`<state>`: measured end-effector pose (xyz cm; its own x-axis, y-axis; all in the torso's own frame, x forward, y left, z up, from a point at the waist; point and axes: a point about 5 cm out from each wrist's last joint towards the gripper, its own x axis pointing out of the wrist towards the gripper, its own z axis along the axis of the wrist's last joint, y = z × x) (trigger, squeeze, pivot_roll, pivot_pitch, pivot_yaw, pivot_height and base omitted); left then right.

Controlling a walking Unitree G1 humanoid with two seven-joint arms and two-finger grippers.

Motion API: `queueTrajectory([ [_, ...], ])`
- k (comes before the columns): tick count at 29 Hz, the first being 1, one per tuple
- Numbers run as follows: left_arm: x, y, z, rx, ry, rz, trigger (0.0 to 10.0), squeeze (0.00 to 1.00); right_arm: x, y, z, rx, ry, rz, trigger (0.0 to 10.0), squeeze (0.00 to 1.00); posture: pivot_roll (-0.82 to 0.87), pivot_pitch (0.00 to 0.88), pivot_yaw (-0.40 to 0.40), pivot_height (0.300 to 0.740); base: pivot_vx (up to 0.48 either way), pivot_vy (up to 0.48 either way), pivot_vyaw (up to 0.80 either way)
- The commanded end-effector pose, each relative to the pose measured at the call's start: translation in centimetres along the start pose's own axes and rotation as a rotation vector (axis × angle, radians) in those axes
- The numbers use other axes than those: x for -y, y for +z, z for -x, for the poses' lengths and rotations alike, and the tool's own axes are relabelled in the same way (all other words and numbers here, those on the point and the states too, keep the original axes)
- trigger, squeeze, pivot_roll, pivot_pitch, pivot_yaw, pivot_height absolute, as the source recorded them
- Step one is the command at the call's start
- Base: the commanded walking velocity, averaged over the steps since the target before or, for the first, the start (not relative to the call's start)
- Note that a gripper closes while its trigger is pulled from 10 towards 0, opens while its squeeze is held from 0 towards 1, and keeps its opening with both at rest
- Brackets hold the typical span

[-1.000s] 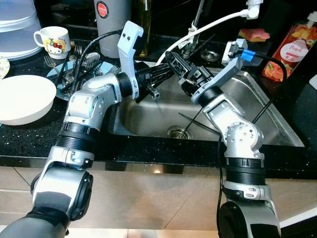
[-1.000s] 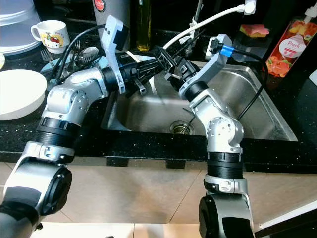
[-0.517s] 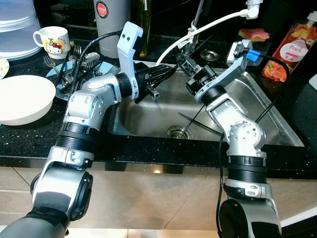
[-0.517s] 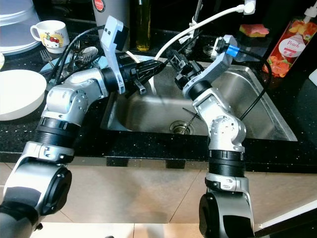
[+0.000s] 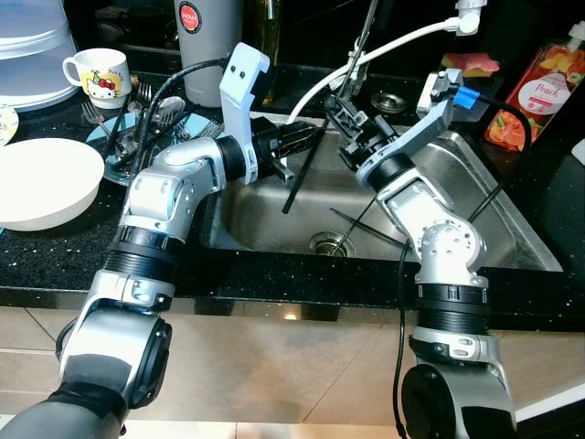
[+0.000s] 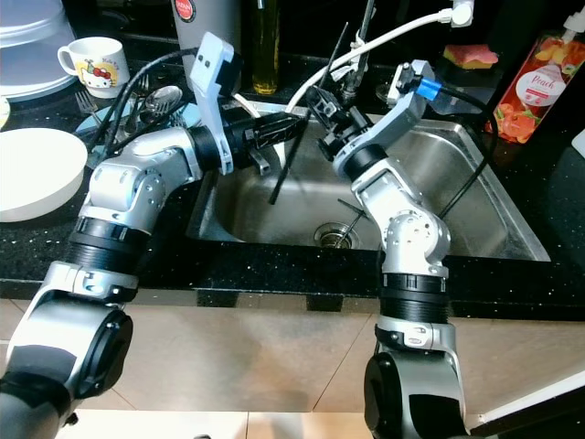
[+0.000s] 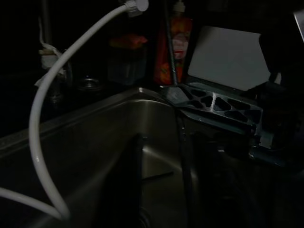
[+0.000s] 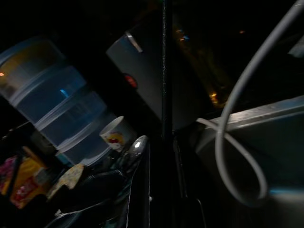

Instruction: Kitchen organization

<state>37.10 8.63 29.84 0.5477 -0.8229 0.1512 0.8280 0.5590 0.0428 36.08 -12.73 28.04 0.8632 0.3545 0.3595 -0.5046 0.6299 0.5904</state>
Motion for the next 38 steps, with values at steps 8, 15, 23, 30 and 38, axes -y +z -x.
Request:
queueTrajectory([
  [8,-0.6,-1.7,-0.2,-0.172,0.063,-0.039,10.0,0.0,2.9,0.2,-0.2,-0.052,-0.189,0.216,10.0,0.0,0.21,0.06,-0.072,0.74,0.0,0.0,0.0],
  [15,-1.5,-5.1,0.6,-0.445,0.144,0.011,10.0,0.0,5.0,-0.7,-0.8,-0.193,-0.288,0.442,10.0,0.0,0.21,0.066,-0.074,0.74,0.0,0.0,0.0],
  [23,-1.3,-5.5,0.7,-0.497,0.119,0.05,10.0,0.0,6.1,-3.1,-0.9,-0.383,-0.282,0.509,10.0,0.0,0.21,0.071,-0.075,0.74,0.0,0.0,0.0],
  [30,-1.2,-5.8,0.7,-0.544,0.107,0.044,10.0,0.0,6.8,-5.5,-0.7,-0.507,-0.267,0.56,10.0,0.0,0.21,0.072,-0.076,0.74,0.0,0.0,0.0],
  [38,-0.8,-6.3,0.7,-0.589,0.081,0.009,10.0,0.0,7.3,-7.8,-0.4,-0.578,-0.263,0.535,10.0,0.0,0.21,0.075,-0.074,0.74,0.0,0.0,0.0],
])
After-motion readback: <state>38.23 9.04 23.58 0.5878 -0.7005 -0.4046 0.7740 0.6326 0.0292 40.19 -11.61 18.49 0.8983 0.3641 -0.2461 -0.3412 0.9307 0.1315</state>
